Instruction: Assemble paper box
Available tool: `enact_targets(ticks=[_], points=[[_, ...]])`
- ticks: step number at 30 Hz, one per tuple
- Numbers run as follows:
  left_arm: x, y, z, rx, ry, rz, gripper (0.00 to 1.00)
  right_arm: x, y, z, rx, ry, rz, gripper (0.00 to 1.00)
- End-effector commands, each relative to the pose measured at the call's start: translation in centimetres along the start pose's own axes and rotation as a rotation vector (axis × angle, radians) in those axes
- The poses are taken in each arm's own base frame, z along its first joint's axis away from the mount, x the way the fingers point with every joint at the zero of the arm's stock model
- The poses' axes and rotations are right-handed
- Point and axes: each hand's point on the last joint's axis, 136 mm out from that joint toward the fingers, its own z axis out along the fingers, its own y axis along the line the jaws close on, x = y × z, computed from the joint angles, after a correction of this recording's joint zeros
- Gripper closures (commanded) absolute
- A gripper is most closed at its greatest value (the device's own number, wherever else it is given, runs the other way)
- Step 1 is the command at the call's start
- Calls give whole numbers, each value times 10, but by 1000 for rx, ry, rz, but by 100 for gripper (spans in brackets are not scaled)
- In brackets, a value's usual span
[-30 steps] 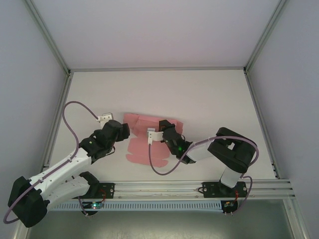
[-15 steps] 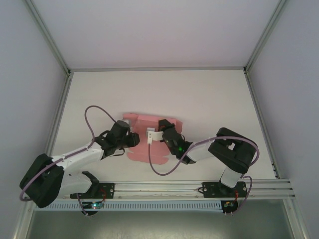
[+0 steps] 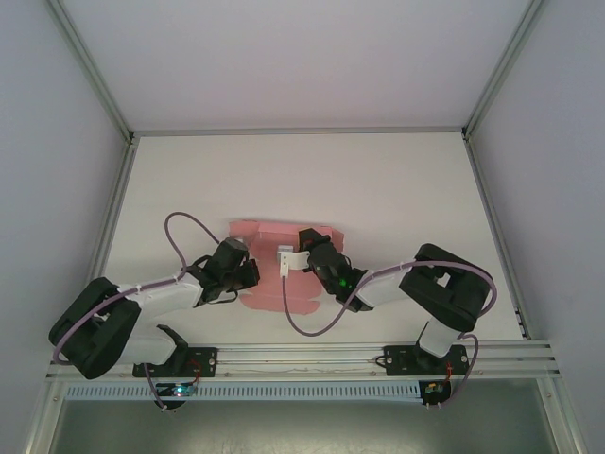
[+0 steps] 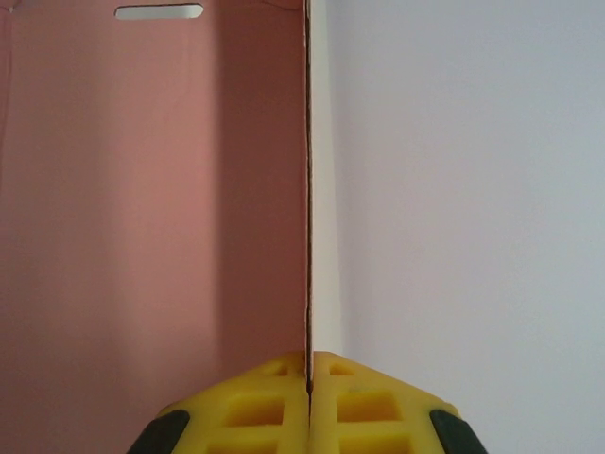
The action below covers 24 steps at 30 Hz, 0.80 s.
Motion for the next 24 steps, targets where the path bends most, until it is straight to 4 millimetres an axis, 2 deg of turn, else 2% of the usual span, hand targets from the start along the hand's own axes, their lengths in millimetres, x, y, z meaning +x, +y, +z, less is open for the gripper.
enact_targets(ticks=[1, 5, 10, 12, 16, 18, 19, 21, 23, 24], points=[[1, 10, 7, -38, -15, -28, 99, -9, 37, -12, -132, -43, -27, 100], [0, 14, 8, -58, -19, -35, 100, -7, 46, -17, -104, -3, -58, 100], [0, 5, 5, -32, -15, -13, 100, 3, 55, -14, -105, 64, -68, 100], [0, 3, 2, -30, -16, -3, 100, 4, 51, -11, -88, 70, -60, 100], [-2, 0, -8, -26, -29, 20, 93, 4, 40, -6, -59, 73, -46, 100], [-7, -2, -17, -33, -51, 36, 84, 4, 38, -5, -60, 75, -46, 100], [-10, -2, -23, -45, -65, 42, 74, 3, 37, -5, -58, 73, -46, 100], [-19, -1, -38, -78, -104, 62, 46, 3, 36, -6, -57, 73, -48, 100], [-31, 2, -55, -123, -159, 66, 39, 3, 34, -6, -52, 75, -49, 100], [-37, 2, -64, -139, -189, 79, 32, 4, 35, -6, -53, 77, -55, 100]])
